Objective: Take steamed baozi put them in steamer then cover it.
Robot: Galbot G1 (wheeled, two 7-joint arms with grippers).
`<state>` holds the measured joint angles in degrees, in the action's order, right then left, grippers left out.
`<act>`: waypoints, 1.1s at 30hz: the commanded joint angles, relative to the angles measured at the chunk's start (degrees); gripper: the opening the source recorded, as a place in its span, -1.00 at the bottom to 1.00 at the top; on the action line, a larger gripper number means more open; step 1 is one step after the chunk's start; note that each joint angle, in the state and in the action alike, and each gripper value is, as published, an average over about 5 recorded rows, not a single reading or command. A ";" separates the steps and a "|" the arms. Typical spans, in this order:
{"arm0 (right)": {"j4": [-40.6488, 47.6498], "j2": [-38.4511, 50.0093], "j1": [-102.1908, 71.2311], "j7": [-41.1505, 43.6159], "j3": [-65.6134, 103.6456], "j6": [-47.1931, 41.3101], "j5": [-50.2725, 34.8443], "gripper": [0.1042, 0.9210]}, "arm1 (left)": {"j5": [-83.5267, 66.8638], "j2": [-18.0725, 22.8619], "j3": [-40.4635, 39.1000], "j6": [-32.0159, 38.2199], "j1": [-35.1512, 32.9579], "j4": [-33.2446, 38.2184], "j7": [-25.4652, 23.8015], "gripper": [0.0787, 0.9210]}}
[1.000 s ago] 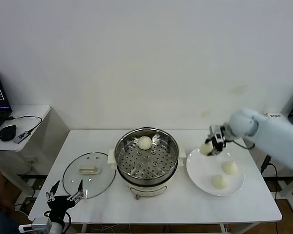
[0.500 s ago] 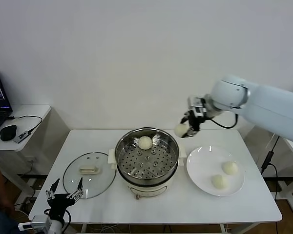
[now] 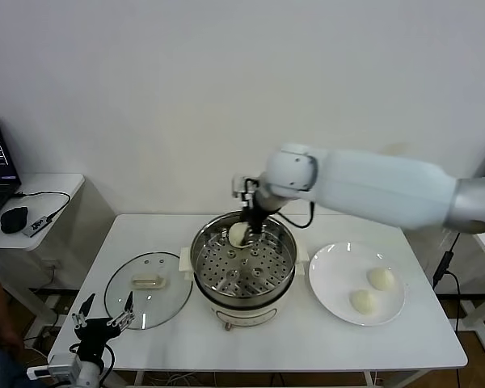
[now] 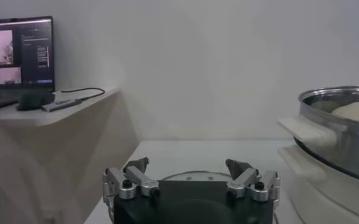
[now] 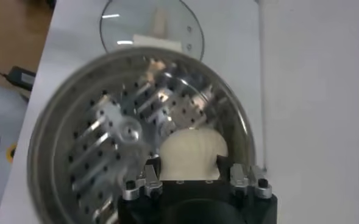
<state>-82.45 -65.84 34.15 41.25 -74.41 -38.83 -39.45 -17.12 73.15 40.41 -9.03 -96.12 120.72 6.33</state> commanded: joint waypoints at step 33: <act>2.12 -1.34 3.35 10.37 -1.41 1.43 5.63 0.76 | -0.14 0.12 0.35 0.02 -0.05 0.94 -0.07 0.77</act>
<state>-76.52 -73.89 31.61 43.84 -75.72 -40.14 -36.84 -17.29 73.31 40.75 -8.95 -96.17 121.60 6.26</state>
